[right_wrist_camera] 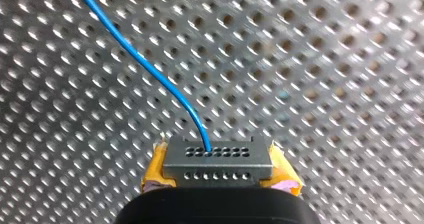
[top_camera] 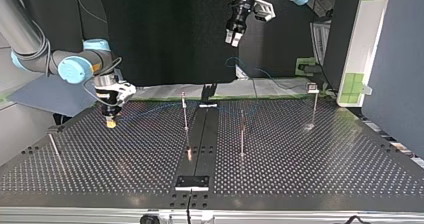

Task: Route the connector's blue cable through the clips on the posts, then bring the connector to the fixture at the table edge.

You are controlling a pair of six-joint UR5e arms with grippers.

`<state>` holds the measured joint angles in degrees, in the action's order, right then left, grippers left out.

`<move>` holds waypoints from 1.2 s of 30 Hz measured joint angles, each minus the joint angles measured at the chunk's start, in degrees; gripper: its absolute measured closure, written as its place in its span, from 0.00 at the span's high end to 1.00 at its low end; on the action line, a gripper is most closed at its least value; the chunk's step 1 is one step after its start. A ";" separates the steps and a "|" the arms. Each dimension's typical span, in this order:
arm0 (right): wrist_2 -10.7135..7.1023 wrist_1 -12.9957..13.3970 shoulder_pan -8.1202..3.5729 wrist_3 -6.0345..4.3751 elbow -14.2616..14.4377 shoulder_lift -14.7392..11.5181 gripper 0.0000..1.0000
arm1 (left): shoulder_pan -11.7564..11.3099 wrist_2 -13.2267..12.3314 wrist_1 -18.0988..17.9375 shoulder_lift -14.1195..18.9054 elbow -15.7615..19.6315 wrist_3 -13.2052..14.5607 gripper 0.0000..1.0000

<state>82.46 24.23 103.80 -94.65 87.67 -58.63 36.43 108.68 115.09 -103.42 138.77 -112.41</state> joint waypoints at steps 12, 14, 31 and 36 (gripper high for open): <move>4.75 4.40 -2.83 -2.51 4.94 -5.07 0.00 | -0.93 -0.32 0.36 -0.15 -0.02 0.23 0.98; 5.70 5.36 -3.76 -3.36 5.91 -6.03 0.00 | -1.14 -0.48 0.42 -0.15 -0.02 0.25 0.98; 7.67 9.68 -8.99 -5.43 9.31 -12.22 0.00 | -1.84 -0.62 1.20 -0.11 -0.02 0.32 0.98; 7.65 9.82 -9.00 -4.84 9.33 -12.22 0.00 | -2.03 -0.62 1.31 -0.12 -0.02 0.35 0.98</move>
<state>90.11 34.05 94.80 -99.50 97.00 -70.86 34.41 108.06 116.40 -103.54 138.76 -112.06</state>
